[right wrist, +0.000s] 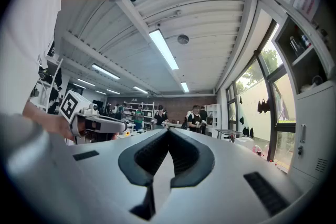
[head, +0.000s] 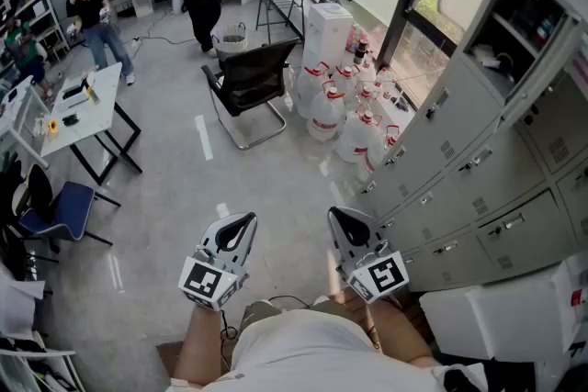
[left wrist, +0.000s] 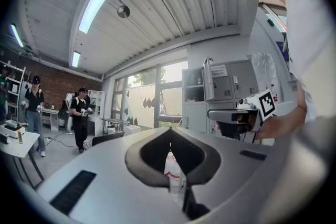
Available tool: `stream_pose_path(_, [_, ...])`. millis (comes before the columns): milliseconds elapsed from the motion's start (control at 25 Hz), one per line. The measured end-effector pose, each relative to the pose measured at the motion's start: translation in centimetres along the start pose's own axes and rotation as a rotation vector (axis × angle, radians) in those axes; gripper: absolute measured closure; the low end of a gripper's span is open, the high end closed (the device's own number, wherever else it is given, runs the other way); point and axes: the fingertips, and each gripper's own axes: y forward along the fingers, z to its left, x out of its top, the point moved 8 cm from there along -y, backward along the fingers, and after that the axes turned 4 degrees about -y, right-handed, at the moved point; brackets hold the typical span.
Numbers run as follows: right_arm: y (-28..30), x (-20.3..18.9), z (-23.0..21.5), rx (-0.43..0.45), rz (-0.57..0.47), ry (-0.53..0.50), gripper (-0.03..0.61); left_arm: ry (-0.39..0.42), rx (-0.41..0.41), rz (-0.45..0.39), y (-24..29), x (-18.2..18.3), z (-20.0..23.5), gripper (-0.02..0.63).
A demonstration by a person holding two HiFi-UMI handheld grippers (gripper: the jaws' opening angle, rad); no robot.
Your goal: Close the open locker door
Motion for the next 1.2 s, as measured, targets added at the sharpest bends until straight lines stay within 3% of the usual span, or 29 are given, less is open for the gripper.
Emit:
stream_pose_path(400, [2.3,-1.7,2.1,-0.037,-0.021,0.038,0.568,0.007,-0.018,0.021,-1.6,-1.9,3.1,0.612])
stream_pose_path(640, [4.2,-4.2,-0.1,-0.056,-0.021,0.035,0.568,0.01,-0.014,0.023,0.4,-3.5,5.3,0.612])
stream_pose_path(960, [9.0,-11.7,-7.0,-0.066,-0.026,0.019,0.568,0.015,-0.028,0.003,10.1,-9.1,9.6,0.612])
stream_pose_path(1200, [11.5,-13.7,-12.6,-0.152,-0.032,0.026,0.568,0.018,-0.159,0.039,19.5,-10.4,11.9,0.611])
